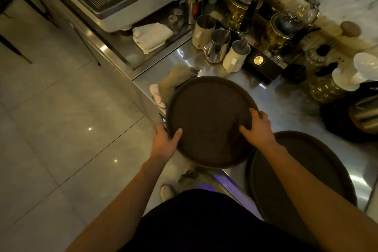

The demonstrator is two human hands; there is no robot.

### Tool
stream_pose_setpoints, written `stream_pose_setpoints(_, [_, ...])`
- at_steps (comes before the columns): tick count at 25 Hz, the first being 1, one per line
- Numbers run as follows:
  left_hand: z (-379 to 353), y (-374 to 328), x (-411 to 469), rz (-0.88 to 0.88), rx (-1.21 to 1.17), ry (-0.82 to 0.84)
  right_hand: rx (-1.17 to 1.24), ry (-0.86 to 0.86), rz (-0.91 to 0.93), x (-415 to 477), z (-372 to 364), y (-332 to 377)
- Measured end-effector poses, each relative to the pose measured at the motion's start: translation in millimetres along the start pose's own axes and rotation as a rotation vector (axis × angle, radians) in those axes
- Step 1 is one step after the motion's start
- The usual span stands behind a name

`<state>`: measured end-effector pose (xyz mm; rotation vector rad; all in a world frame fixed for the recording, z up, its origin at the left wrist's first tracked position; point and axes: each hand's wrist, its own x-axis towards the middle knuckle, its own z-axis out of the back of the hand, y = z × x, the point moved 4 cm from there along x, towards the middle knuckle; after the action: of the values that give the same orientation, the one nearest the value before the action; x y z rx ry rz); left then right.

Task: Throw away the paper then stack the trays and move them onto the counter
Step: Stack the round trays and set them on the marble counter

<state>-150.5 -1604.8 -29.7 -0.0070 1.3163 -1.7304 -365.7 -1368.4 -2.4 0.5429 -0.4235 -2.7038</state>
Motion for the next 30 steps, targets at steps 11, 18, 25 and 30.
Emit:
stream_pose_setpoints(11, [-19, -33, 33, 0.201, 0.061, -0.011, 0.154, 0.072, -0.164, 54, -13, -30])
stream_pose_setpoints(18, [-17, -38, 41, 0.242, 0.103, -0.033, 0.323, -0.005, -0.207, 55, -4, -32])
stream_pose_setpoints(25, [-1, -60, 43, 0.144, 0.037, -0.031, 0.383, -0.152, -0.266, 36, 13, -29])
stream_pose_setpoints(30, [19, -83, 45, -0.023, -0.082, 0.018, 0.429, -0.328, -0.295, -1, 35, -18])
